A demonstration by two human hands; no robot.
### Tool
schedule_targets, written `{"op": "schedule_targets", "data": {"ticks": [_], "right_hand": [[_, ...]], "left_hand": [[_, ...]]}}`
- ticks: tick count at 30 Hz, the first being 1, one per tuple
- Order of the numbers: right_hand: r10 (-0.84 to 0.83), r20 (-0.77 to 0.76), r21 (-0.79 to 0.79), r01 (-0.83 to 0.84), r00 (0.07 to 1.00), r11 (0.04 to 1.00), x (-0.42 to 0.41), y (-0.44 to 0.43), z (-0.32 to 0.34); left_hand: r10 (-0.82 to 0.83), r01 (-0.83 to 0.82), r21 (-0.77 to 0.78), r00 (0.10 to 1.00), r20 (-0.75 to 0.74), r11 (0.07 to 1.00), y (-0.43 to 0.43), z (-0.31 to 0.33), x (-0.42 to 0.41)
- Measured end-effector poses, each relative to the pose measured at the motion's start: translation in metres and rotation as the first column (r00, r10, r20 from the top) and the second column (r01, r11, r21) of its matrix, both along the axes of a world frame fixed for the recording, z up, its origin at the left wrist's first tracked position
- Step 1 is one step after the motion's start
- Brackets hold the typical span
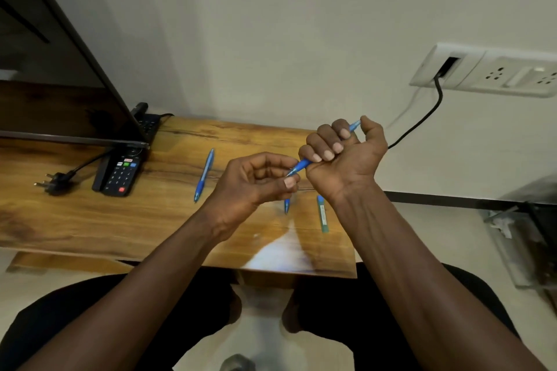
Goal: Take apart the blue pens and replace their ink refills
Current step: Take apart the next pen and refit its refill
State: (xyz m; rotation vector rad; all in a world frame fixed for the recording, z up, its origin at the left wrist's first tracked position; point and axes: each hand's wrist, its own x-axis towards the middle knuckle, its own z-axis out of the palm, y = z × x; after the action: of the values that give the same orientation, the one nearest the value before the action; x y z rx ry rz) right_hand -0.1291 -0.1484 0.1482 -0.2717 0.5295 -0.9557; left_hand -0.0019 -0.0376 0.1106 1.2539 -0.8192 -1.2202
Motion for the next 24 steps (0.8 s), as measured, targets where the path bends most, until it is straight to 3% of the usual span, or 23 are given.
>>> {"op": "schedule_targets", "data": {"ticks": [9, 24], "right_hand": [[-0.112, 0.103, 0.029, 0.109, 0.988, 0.994, 0.004, -0.002, 0.025], [-0.069, 0.186, -0.018, 0.074, 0.98, 0.997, 0.009, -0.002, 0.032]], "left_hand": [[0.144, -0.155, -0.153, 0.986, -0.08, 0.976, -0.005, 0.018, -0.018], [0.123, -0.157, -0.207, 0.978, -0.168, 0.966, 0.001, 0.026, -0.017]]}}
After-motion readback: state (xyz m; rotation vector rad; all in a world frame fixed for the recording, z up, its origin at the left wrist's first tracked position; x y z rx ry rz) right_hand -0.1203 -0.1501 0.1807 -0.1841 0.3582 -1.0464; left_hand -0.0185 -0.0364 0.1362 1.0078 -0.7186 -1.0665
